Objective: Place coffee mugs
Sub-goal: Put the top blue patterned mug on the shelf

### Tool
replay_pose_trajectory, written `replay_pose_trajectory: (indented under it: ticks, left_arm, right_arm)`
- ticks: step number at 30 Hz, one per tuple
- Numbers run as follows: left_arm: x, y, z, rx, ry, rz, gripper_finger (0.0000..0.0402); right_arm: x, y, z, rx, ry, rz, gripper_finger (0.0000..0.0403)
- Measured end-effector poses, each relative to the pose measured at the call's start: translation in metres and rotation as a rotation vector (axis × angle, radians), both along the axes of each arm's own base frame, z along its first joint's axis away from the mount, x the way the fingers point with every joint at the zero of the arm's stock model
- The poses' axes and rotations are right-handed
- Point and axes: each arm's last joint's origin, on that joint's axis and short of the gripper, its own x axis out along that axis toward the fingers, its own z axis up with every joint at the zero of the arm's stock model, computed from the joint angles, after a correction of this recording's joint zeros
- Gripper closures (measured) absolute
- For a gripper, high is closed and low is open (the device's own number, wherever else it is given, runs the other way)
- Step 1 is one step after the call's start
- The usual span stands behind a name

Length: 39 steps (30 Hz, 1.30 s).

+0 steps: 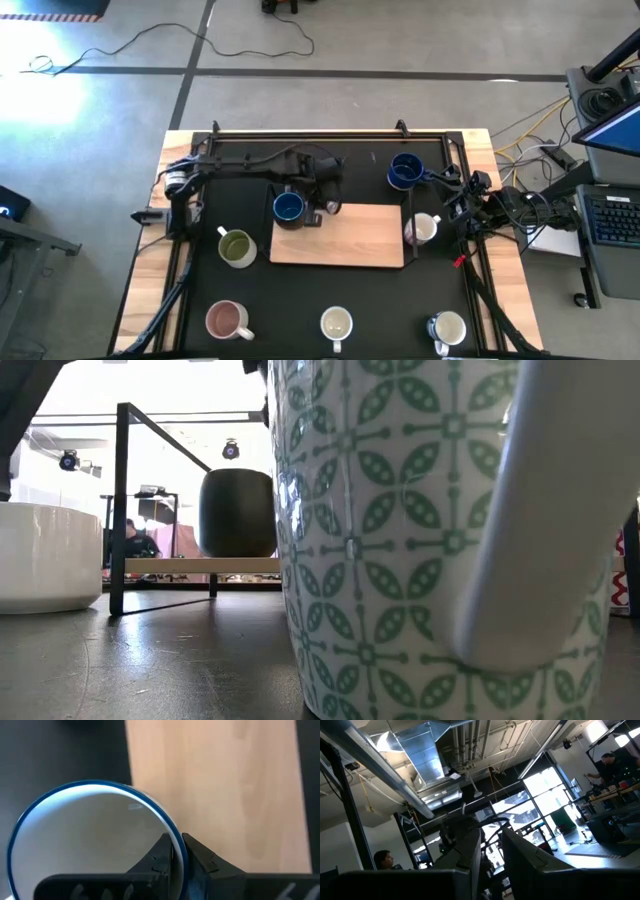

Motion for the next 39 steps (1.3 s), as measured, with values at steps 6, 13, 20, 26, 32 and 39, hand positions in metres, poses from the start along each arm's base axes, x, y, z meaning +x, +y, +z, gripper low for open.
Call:
replay_pose_trajectory:
  ticks: [6, 13, 20, 26, 32, 39]
  left_arm:
    - [-0.001, -0.023, 0.005, 0.008, -0.002, -0.019, 0.0392]
    - [-0.002, -0.032, 0.004, 0.002, 0.011, -0.013, 0.0392]
    - [-0.002, -0.031, 0.003, -0.004, 0.015, 0.012, 0.0386]
    - [-0.005, -0.035, -0.008, -0.011, 0.051, 0.016, 0.0383]
    - [-0.005, -0.036, -0.013, -0.014, 0.06, 0.021, 0.0383]
    - [-0.005, -0.036, -0.013, -0.013, 0.053, 0.02, 0.0383]
  right_arm:
    - [0.0, 0.0, 0.0, 0.0, 0.0, 0.0, 0.0335]
    - [0.0, 0.0, 0.0, 0.0, 0.0, 0.0, 0.0335]
    - [0.0, 0.0, 0.0, 0.0, 0.0, 0.0, 0.0335]
    - [0.0, 0.0, 0.0, 0.0, 0.0, 0.0, 0.0335]
    - [0.0, 0.0, 0.0, 0.0, 0.0, 0.0, 0.0335]
    - [0.0, 0.0, 0.0, 0.0, 0.0, 0.0, 0.0335]
